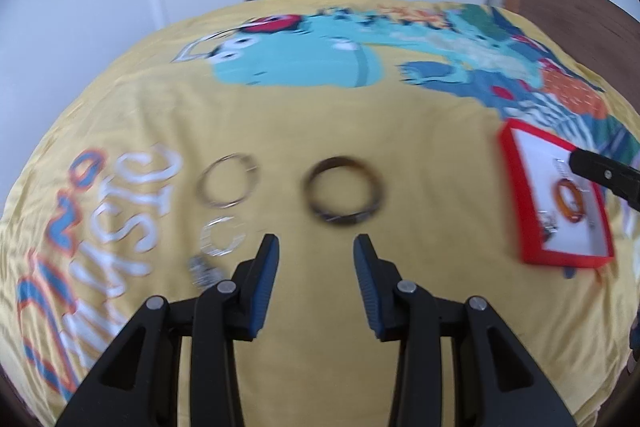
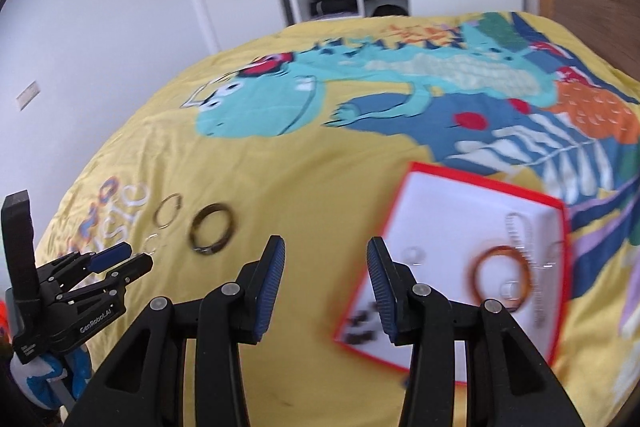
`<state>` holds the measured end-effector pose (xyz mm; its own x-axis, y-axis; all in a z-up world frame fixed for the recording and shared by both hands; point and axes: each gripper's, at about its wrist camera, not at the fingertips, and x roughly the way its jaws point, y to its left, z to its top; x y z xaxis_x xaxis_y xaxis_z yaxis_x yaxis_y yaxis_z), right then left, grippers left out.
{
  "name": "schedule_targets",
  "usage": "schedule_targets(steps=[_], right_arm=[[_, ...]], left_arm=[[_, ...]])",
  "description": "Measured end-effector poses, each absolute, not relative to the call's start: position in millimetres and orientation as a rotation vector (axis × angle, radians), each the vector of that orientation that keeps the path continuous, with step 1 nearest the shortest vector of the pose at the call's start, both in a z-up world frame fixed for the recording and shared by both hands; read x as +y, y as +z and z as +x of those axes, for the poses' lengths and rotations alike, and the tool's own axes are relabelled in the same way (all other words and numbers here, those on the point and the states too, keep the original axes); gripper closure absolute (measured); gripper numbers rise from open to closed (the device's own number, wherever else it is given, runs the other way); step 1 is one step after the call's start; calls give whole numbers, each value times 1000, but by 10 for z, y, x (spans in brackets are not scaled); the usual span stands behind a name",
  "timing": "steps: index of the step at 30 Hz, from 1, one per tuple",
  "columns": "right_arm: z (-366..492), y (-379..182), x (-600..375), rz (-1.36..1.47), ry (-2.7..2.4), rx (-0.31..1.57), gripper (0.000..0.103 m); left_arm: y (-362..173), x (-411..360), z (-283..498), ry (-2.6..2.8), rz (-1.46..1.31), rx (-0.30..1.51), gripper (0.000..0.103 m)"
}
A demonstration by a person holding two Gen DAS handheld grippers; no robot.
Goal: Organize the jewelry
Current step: 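Move both open tools back from the box over the remaining jewelry, then grasp the silver watch with the left tool while the right tool grasps the twisted silver hoop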
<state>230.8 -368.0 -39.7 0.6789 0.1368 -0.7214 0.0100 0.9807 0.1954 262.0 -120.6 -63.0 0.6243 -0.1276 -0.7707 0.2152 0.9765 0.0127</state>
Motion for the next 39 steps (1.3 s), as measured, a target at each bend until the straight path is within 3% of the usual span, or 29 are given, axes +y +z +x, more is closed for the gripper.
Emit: schedule_targets(steps=[13, 39], right_arm=[[2583, -921, -2989, 187, 197, 927, 61], [2869, -1233, -2286, 167, 371, 972, 61]], left_arm=[[-1113, -403, 2752, -61, -14, 948, 66], [-1458, -189, 3003, -81, -89, 994, 67]])
